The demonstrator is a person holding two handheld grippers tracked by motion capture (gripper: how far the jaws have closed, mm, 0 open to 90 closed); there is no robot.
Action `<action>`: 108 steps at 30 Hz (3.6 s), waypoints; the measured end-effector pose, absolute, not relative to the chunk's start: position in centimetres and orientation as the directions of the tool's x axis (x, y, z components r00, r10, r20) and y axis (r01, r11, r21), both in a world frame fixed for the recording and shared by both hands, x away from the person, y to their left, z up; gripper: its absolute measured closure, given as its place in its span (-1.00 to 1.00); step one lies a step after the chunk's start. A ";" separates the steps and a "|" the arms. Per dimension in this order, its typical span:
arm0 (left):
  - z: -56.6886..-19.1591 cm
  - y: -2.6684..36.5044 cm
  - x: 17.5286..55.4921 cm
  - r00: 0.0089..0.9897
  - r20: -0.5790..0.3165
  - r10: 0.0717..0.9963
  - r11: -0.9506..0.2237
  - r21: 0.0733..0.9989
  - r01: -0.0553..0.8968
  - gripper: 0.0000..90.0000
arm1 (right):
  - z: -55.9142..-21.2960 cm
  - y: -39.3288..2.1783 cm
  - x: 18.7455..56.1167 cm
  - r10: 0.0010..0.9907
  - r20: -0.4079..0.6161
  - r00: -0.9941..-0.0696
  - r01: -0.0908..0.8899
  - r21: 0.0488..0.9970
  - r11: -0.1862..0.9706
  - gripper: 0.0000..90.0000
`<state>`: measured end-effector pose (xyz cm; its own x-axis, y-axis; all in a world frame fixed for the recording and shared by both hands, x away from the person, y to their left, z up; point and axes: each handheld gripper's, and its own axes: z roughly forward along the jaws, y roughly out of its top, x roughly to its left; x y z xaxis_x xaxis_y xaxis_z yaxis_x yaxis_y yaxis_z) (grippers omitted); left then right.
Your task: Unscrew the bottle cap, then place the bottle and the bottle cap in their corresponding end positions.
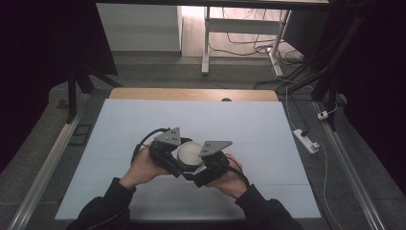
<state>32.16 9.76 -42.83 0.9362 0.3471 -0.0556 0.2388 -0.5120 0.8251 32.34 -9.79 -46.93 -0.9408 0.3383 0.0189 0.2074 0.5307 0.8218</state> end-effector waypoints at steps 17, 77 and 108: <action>-41.9 9.2 31.4 0.886 -0.053 0.462 -0.461 0.839 0.290 -0.81 | -47.0 -10.0 32.6 0.398 0.025 -0.917 0.246 0.820 0.517 -0.84; -44.1 14.4 28.6 0.886 -0.105 0.452 -0.414 0.855 0.312 -0.82 | -46.4 -12.5 34.0 0.469 0.014 -0.883 0.274 0.826 0.492 -0.84; -48.0 11.7 28.2 0.925 -0.111 0.364 -0.467 0.837 0.285 -0.82 | -46.5 -13.2 36.7 0.535 0.003 -0.845 0.300 0.831 0.469 -0.84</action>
<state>28.18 11.74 -48.01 0.9246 0.3645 -0.1108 0.2845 -0.4672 0.8371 36.67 -13.17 -46.52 -0.8452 0.5345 0.0034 0.3001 0.4692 0.8305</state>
